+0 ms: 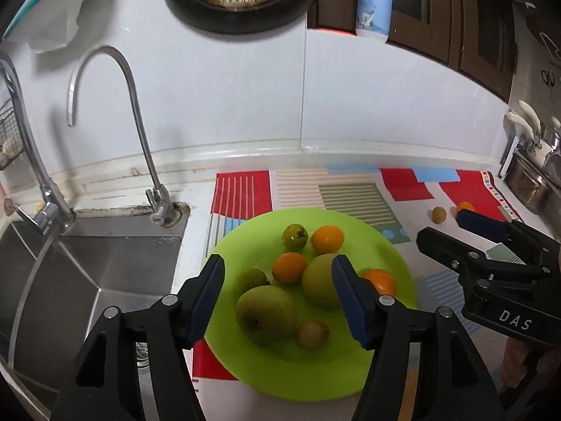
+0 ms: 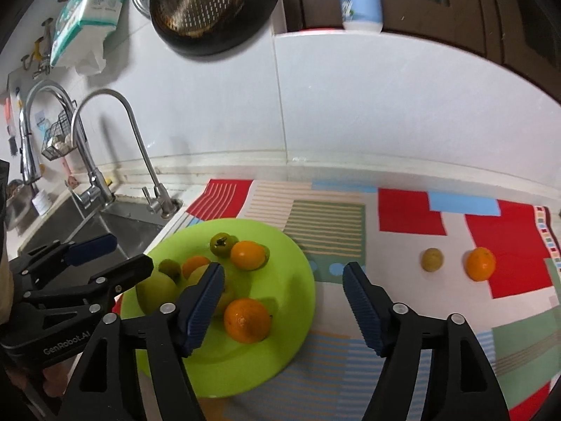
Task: Organize fruits
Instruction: 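Open both tools to release the fruits onto the plate, then move both open tools toward the last orange and small yellow citrus, then grasp the last orange with the right tool while the left grasps the yellow citrus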
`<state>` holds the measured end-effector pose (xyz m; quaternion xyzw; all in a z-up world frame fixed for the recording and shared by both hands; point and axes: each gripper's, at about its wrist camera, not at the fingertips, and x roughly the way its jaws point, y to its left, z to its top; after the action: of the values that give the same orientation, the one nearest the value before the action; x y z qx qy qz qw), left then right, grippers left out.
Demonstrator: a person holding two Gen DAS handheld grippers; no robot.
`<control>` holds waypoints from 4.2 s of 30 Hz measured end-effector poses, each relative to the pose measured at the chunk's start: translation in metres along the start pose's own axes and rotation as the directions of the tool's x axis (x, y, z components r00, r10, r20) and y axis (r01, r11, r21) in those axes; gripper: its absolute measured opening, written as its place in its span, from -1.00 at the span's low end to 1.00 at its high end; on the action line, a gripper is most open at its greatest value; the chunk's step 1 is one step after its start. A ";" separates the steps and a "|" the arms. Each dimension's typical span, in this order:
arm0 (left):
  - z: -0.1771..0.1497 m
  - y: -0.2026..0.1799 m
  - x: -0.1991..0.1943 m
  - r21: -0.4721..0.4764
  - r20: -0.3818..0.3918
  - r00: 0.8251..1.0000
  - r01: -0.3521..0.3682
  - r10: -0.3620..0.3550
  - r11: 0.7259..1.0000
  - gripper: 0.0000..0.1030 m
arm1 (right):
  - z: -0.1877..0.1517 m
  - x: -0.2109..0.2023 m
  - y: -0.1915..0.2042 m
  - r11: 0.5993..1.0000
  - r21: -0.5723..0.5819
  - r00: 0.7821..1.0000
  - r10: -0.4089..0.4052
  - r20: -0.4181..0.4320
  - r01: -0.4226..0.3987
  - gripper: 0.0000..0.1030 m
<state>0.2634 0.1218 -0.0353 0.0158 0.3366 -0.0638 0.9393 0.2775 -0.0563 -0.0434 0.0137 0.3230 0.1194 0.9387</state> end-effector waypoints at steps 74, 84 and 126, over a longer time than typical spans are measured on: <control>0.046 -0.208 0.067 0.208 0.055 0.990 0.115 -0.129 0.971 0.77 | -0.005 -0.042 -0.198 0.988 -0.067 0.989 -0.139 0.044 0.142 0.62; 0.040 -0.215 0.121 0.223 -0.069 0.987 0.156 -0.144 0.962 0.42 | -0.013 0.013 -0.215 0.994 -0.078 0.994 -0.084 -0.072 0.078 0.47; 0.046 -0.255 0.169 0.217 -0.203 0.948 0.287 -0.244 0.933 -0.46 | -0.021 0.028 -0.250 0.995 0.069 0.989 -0.066 -0.132 0.076 -0.17</control>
<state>0.3885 -0.1524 -0.1034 0.0907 0.4056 -0.2297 0.8801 0.3398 -0.2934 -0.1031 0.0289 0.3878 0.0746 0.9183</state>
